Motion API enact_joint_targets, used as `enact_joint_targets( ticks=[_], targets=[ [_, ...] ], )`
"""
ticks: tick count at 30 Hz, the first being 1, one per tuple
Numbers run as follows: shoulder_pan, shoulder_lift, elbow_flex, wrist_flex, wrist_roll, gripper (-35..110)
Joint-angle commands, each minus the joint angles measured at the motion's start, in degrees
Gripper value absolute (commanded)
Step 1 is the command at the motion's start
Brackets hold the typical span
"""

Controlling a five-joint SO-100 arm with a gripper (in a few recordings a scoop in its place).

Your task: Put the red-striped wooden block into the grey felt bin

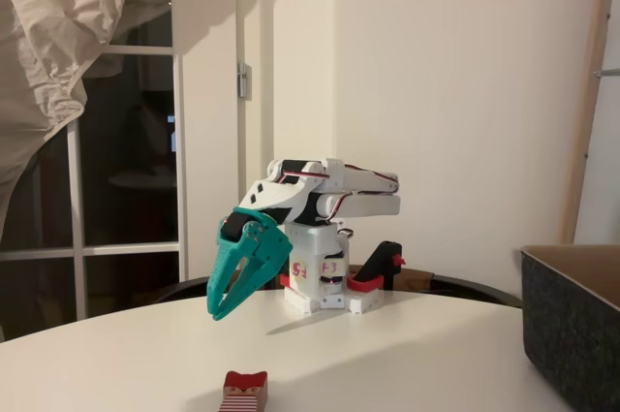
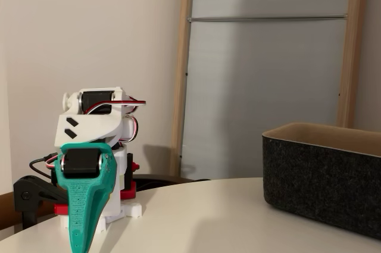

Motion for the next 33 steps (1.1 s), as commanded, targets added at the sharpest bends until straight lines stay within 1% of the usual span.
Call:
enact_joint_targets(
  ticks=[1, 29, 33],
  targets=[
    [-0.2, 1.5, 0.7, 0.5, 0.4, 0],
    [-0.2, 1.5, 0.7, 0.5, 0.4, 0],
    [0.4, 1.5, 0.7, 0.5, -1.9, 0]
  ],
)
